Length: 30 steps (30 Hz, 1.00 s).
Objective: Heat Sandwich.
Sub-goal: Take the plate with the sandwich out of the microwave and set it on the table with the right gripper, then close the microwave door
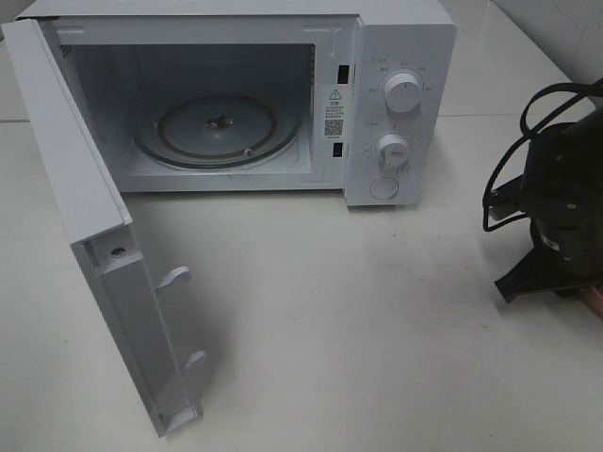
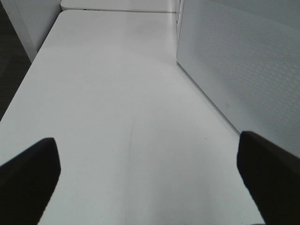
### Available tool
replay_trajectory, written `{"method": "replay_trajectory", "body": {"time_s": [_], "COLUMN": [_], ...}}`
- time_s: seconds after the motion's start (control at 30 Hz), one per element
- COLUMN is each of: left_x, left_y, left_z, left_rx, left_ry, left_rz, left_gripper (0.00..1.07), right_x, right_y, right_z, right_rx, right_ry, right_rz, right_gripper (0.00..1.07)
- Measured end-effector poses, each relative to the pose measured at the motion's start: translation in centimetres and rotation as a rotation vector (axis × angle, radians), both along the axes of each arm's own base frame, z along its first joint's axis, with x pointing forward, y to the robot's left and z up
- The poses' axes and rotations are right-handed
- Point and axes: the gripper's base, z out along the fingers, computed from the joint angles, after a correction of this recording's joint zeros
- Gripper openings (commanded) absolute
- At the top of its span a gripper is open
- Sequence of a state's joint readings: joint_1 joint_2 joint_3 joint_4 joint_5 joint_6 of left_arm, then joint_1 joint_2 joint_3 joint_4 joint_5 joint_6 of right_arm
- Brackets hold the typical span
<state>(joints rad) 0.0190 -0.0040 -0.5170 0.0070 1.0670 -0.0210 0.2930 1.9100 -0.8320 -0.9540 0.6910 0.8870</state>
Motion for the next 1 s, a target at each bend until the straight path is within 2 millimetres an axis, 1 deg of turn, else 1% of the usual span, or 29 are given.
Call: {"method": "replay_trajectory", "body": {"time_s": [0.03, 0.07, 0.13, 0.17, 0.2, 0.27, 0.3, 0.33, 0.37, 0.43, 0.47, 0.5, 0.57, 0.6, 0.63, 0.73, 0.77, 0.8, 0.87, 0.9, 0.93, 0.97, 1.0], "left_x": [0.0, 0.0, 0.0, 0.0, 0.0, 0.0, 0.0, 0.0, 0.0, 0.0, 0.0, 0.0, 0.0, 0.0, 0.0, 0.0, 0.0, 0.0, 0.0, 0.0, 0.0, 0.0, 0.0], "left_y": [0.0, 0.0, 0.0, 0.0, 0.0, 0.0, 0.0, 0.0, 0.0, 0.0, 0.0, 0.0, 0.0, 0.0, 0.0, 0.0, 0.0, 0.0, 0.0, 0.0, 0.0, 0.0, 0.0], "left_z": [0.0, 0.0, 0.0, 0.0, 0.0, 0.0, 0.0, 0.0, 0.0, 0.0, 0.0, 0.0, 0.0, 0.0, 0.0, 0.0, 0.0, 0.0, 0.0, 0.0, 0.0, 0.0, 0.0], "left_rx": [0.000, 0.000, 0.000, 0.000, 0.000, 0.000, 0.000, 0.000, 0.000, 0.000, 0.000, 0.000, 0.000, 0.000, 0.000, 0.000, 0.000, 0.000, 0.000, 0.000, 0.000, 0.000, 0.000], "left_ry": [0.000, 0.000, 0.000, 0.000, 0.000, 0.000, 0.000, 0.000, 0.000, 0.000, 0.000, 0.000, 0.000, 0.000, 0.000, 0.000, 0.000, 0.000, 0.000, 0.000, 0.000, 0.000, 0.000], "left_rz": [0.000, 0.000, 0.000, 0.000, 0.000, 0.000, 0.000, 0.000, 0.000, 0.000, 0.000, 0.000, 0.000, 0.000, 0.000, 0.000, 0.000, 0.000, 0.000, 0.000, 0.000, 0.000, 0.000], "left_gripper": [0.98, 0.98, 0.98, 0.98, 0.98, 0.98, 0.98, 0.98, 0.98, 0.98, 0.98, 0.98, 0.98, 0.98, 0.98, 0.98, 0.98, 0.98, 0.98, 0.98, 0.98, 0.98, 0.98], "right_x": [0.0, 0.0, -0.1, -0.3, -0.3, -0.5, -0.8, -0.8, -0.9, -1.3, -1.7, -1.7, -2.0, -2.5, -2.5, -3.2, -3.9, -3.9, -4.6, -5.3, -5.7, -5.7, -6.2], "right_y": [0.0, 0.0, 0.1, 0.2, 0.2, 0.3, 0.4, 0.4, 0.5, 0.7, 0.9, 0.9, 1.0, 1.1, 1.1, 1.3, 1.4, 1.4, 1.4, 1.5, 1.5, 1.5, 1.5], "right_z": [0.0, 0.3, 1.2, 2.0, 2.0, 2.8, 3.6, 3.6, 4.0, 5.0, 5.9, 5.9, 7.0, 8.2, 8.2, 10.0, 11.4, 11.4, 12.6, 13.8, 14.5, 14.5, 15.1], "right_rx": [0.000, 0.006, 0.023, 0.043, 0.043, 0.064, 0.088, 0.088, 0.104, 0.142, 0.178, 0.178, 0.213, 0.244, 0.244, 0.295, 0.340, 0.340, 0.380, 0.417, 0.437, 0.437, 0.455], "right_ry": [0.000, -0.003, -0.016, -0.019, -0.019, -0.014, -0.010, -0.010, -0.011, -0.016, -0.025, -0.025, -0.038, -0.056, -0.056, -0.094, -0.130, -0.130, -0.163, -0.193, -0.210, -0.210, -0.223], "right_rz": [0.000, 0.003, 0.003, 0.010, 0.010, 0.021, 0.033, 0.033, 0.038, 0.042, 0.049, 0.049, 0.063, 0.088, 0.088, 0.106, 0.110, 0.110, 0.116, 0.126, 0.130, 0.130, 0.135], "right_gripper": [0.39, 0.44, 0.49, 0.54, 0.54, 0.59, 0.62, 0.62, 0.66, 0.70, 0.75, 0.75, 0.78, 0.80, 0.80, 0.79, 0.78, 0.78, 0.78, 0.78, 0.77, 0.77, 0.77]}}
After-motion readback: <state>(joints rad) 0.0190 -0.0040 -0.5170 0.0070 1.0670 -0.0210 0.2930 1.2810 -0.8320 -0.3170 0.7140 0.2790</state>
